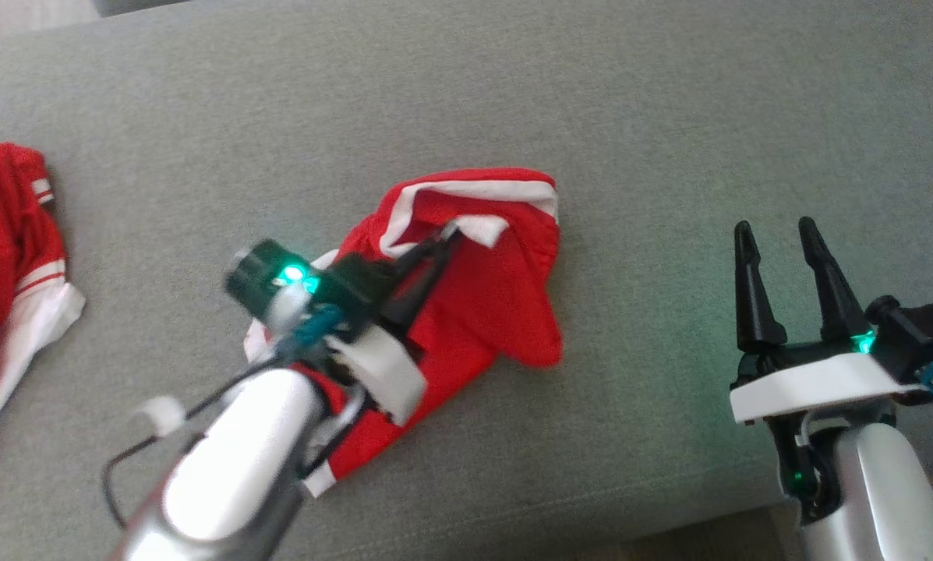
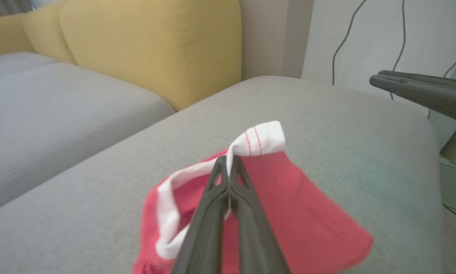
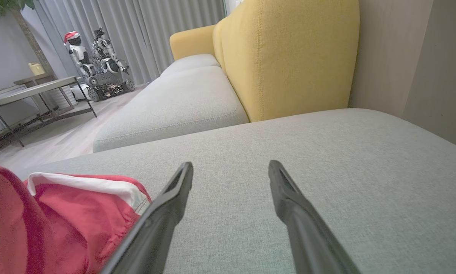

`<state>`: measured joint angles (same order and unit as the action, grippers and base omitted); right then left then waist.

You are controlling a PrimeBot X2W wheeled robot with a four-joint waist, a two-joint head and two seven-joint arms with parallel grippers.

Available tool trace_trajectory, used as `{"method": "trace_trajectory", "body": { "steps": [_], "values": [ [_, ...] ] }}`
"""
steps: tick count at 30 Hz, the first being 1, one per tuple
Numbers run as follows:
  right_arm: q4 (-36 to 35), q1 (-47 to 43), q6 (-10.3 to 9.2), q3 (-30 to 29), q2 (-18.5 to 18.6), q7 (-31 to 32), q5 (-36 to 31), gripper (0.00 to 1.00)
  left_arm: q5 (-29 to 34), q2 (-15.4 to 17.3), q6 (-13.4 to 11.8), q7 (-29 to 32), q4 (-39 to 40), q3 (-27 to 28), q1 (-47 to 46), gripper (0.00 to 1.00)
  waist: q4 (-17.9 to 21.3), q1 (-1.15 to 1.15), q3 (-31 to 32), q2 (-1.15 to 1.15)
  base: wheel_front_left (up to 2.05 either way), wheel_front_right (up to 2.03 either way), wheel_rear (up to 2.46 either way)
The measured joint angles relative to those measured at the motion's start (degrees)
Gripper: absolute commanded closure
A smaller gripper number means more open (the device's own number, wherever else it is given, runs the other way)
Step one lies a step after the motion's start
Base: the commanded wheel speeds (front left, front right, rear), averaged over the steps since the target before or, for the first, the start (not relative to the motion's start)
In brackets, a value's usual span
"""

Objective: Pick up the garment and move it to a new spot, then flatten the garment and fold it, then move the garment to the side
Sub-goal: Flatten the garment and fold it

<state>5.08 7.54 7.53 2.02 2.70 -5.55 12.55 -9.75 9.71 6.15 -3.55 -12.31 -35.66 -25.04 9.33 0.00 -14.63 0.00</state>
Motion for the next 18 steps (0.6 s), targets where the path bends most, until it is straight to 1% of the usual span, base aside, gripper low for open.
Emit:
{"method": "trace_trajectory", "body": {
  "steps": [2, 5, 11, 13, 15, 16, 17, 18],
  "values": [
    [-0.03, -0.02, 0.0, -0.4, 0.01, 0.01, 0.0, 0.0, 0.01, 2.1, -0.49, -0.14, 3.39, 1.15, 0.6, 1.0, -0.67, 0.0, 0.25, 0.0, 0.0, 0.0, 0.0],
    [-0.15, -0.04, 0.0, -0.65, 0.0, 0.03, 0.0, 0.0, 0.02, 6.12, -1.09, -0.16, 8.24, 2.68, 2.83, 1.0, -1.74, 0.0, 0.45, 0.0, 0.0, 0.0, 0.0],
    [-0.49, -0.06, 0.0, -0.94, -0.01, 0.53, 0.0, 0.0, 0.01, 12.06, -1.03, -1.56, 15.6, 3.97, 7.4, 1.0, -3.47, 0.0, 0.19, 0.0, 0.0, 0.0, 0.0],
    [-0.69, -0.06, 0.0, -0.94, -0.01, 0.53, 0.0, 0.0, 0.03, 14.23, -0.85, -2.3, 16.64, 4.41, 8.33, 1.0, -3.65, 0.0, -0.01, 0.0, 0.0, 0.0, 0.0],
    [-0.74, -0.06, 0.0, -0.98, -0.01, 0.62, 0.0, 0.0, 0.16, 16.62, -0.09, -3.61, 16.63, 4.25, 9.6, 1.0, -3.78, 0.0, -0.17, 0.0, 0.0, 0.0, 0.0],
    [-0.85, -0.06, 0.0, -1.03, -0.01, 0.62, 0.0, 0.0, 0.16, 17.56, -0.04, -4.72, 16.35, 4.2, 10.42, 1.0, -3.84, 0.0, -0.26, 0.0, 0.0, 0.0, 0.0],
    [-1.03, -0.05, 0.0, -1.07, -0.01, 0.63, 0.0, 0.0, 0.12, 18.87, -0.02, -7.44, 14.77, 4.02, 12.03, 1.0, -3.9, 0.0, -0.42, 0.0, 0.0, 0.0, 0.0],
    [-1.03, -0.05, 0.0, -1.09, -0.01, 0.75, 0.0, 0.0, -0.01, 19.02, -0.02, -8.46, 13.5, 4.02, 12.75, 1.0, -3.94, 0.0, -0.48, 0.0, 0.0, 0.0, 0.0]
  ]
}}
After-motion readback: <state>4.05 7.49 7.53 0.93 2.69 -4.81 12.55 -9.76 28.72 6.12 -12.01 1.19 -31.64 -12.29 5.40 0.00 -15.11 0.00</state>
